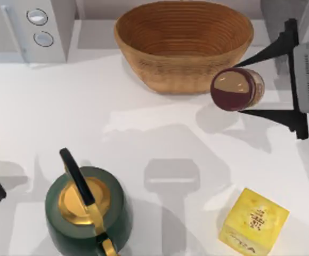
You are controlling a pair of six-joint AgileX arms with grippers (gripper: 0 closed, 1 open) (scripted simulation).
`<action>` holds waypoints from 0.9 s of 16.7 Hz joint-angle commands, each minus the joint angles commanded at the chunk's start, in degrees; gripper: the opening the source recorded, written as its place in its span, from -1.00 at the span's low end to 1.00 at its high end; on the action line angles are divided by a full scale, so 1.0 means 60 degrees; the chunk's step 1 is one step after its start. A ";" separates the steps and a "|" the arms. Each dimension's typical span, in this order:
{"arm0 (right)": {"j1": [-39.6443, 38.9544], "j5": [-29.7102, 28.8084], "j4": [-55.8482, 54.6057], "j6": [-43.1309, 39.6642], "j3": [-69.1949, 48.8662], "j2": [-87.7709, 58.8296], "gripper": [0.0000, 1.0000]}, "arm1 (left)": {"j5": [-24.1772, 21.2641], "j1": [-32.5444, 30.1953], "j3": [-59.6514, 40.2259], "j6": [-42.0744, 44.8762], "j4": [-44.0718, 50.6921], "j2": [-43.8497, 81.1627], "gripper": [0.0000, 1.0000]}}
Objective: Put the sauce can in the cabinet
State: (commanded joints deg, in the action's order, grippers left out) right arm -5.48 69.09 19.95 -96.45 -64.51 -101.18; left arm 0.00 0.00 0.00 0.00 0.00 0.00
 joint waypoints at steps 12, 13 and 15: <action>0.0745 -0.8550 -0.2027 1.1640 0.7548 1.2286 -1.00 | 0.0000 0.0000 0.0000 0.0000 0.0000 0.0000 1.00; 0.0787 -0.9092 -0.2236 1.2455 0.8103 1.3144 -1.00 | 0.0000 0.0000 0.0000 0.0000 0.0000 0.0000 1.00; 0.0852 -1.0029 -0.2629 1.3886 0.9099 1.4637 -1.00 | 0.0000 0.0000 0.0000 0.0000 0.0000 0.0000 1.00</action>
State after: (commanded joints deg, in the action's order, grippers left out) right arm -0.37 8.91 4.17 -13.14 -9.92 -13.36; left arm 0.00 0.00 0.00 0.00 0.00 0.00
